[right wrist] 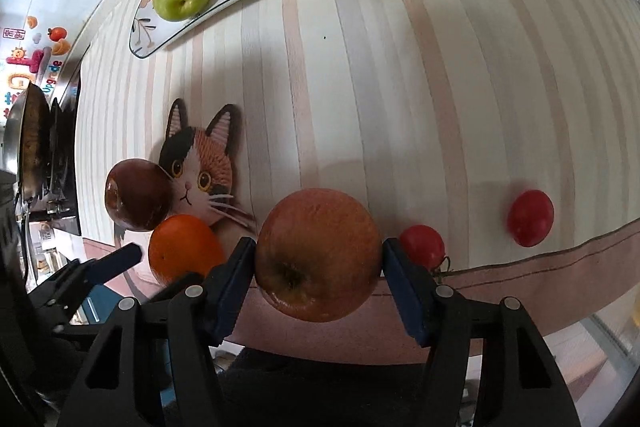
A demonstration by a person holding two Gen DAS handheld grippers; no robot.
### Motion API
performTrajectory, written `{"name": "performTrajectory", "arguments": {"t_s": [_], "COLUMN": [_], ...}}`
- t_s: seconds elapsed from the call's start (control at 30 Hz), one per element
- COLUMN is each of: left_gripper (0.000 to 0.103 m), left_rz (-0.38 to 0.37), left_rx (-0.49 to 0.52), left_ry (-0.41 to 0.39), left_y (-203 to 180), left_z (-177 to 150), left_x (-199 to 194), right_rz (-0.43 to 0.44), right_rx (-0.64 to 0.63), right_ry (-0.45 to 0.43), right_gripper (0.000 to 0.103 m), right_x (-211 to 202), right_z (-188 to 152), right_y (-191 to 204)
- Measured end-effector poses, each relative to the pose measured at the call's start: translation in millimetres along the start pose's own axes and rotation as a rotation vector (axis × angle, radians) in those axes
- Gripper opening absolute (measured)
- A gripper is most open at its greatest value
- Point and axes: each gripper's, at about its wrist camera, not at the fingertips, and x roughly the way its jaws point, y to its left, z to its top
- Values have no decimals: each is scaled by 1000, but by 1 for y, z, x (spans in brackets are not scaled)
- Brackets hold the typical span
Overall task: Organize fruits
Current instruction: 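Grasp an orange with the left tool while the right tool grasps a red apple, then carry the orange and red apple onto the plate and open both tools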
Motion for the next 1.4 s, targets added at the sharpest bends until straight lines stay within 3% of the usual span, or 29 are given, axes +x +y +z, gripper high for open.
{"name": "performTrajectory", "arguments": {"t_s": [0.07,0.23,0.47,0.7,0.9,1.23,1.4], "left_gripper": [63,62,63,61,61,61,61], "left_rz": [18,30,-12,14,-9,-98,-62], "left_rx": [14,8,-33,-42,-50,-61,-93], "left_ry": [13,-11,2,-20,-70,-239,-306], "left_y": [-4,-3,5,10,12,22,52], "left_z": [2,0,5,10,9,43,96], "left_x": [9,10,18,15,-19,-113,-137], "right_rz": [-1,-4,-1,13,41,136,152], "right_rx": [1,-8,6,21,32,-12,-78], "right_ry": [-1,11,29,30,0,-116,-154], "right_gripper": [67,67,68,67,66,66,66], "right_x": [-1,-1,6,11,-6,-77,-101], "right_z": [1,3,8,8,16,84,148], "right_y": [-1,-1,2,-1,-2,33,73]}}
